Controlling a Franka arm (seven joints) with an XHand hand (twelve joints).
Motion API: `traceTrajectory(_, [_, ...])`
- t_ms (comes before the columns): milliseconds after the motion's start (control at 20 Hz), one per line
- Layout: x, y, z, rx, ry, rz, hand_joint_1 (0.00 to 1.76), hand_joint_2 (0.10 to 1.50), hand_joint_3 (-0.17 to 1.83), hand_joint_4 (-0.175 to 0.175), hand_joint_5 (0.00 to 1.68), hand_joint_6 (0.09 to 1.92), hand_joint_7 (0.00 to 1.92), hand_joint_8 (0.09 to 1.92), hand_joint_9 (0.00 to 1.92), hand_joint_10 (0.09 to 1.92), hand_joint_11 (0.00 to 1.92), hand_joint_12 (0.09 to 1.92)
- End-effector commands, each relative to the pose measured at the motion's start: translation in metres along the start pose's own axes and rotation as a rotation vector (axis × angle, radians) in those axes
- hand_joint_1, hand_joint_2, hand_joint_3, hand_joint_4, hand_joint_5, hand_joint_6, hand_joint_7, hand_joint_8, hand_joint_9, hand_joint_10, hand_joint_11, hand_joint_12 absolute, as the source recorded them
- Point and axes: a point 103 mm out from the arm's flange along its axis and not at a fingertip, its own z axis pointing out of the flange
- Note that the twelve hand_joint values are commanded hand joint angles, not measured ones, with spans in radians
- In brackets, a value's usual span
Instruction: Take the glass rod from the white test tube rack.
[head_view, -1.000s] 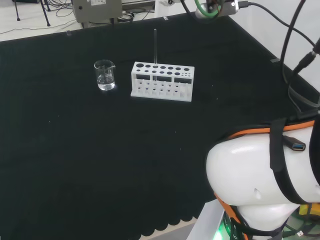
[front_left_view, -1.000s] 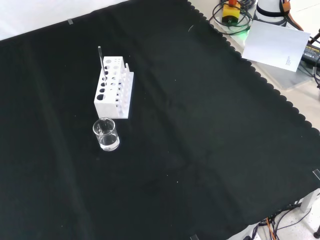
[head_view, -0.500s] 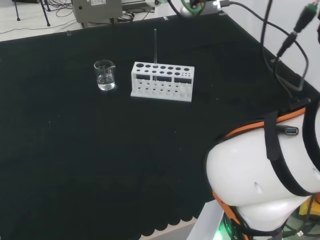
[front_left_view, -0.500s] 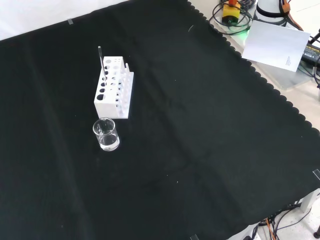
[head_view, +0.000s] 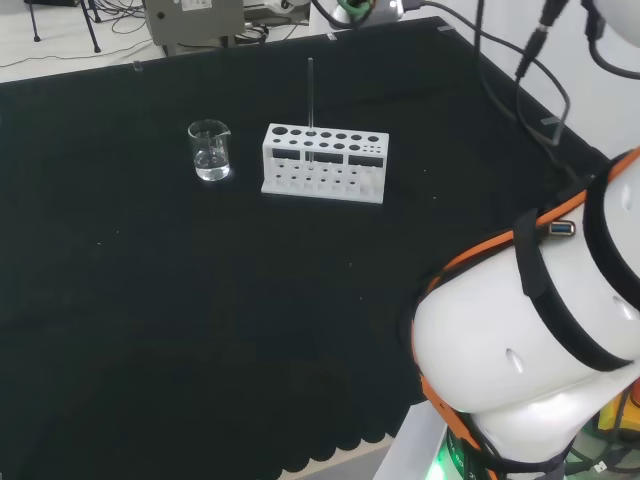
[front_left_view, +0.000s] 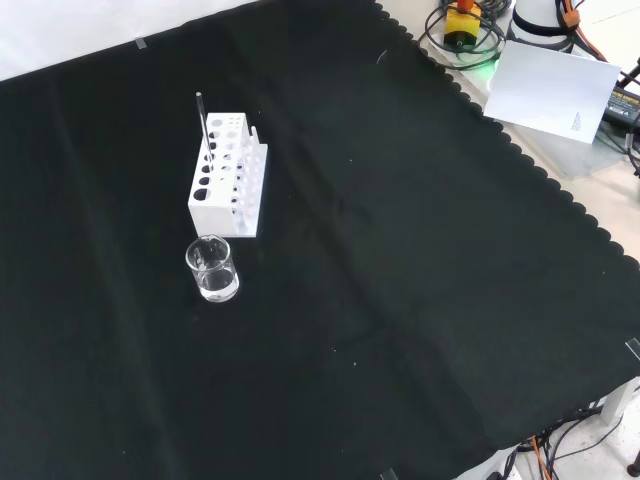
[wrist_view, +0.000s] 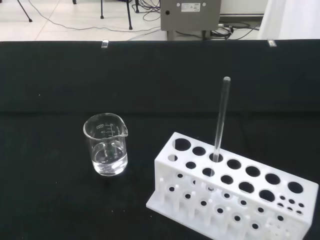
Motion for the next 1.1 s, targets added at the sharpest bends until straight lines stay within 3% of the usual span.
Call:
traceTrajectory(50, [0.005, 0.043, 0.014, 0.001, -0.003, -0.023, 0.60, 1.11, -0.12, -0.147, 0.23, 0.09, 0.28, 0.84, 0.58, 0.79, 0.44, 1.34])
traceTrajectory(600, [-0.004, 0.085, 0.040, 0.044, -0.013, -0.021, 0.60, 1.12, -0.14, -0.150, 0.25, 0.09, 0.30, 0.84, 0.60, 0.79, 0.46, 1.33])
traceTrajectory(800, [-0.005, 0.089, 0.037, 0.058, -0.026, 0.008, 0.60, 1.12, -0.14, -0.151, 0.26, 0.09, 0.31, 0.85, 0.62, 0.79, 0.47, 1.33])
traceTrajectory(950, [-0.018, 0.099, 0.045, 0.061, 0.002, -0.001, 0.60, 1.12, -0.14, -0.151, 0.26, 0.09, 0.33, 0.85, 0.63, 0.79, 0.47, 1.33])
traceTrajectory(1100, [-0.020, 0.104, 0.049, 0.051, -0.023, 0.013, 0.60, 1.12, -0.15, -0.152, 0.26, 0.09, 0.35, 0.85, 0.65, 0.79, 0.48, 1.32])
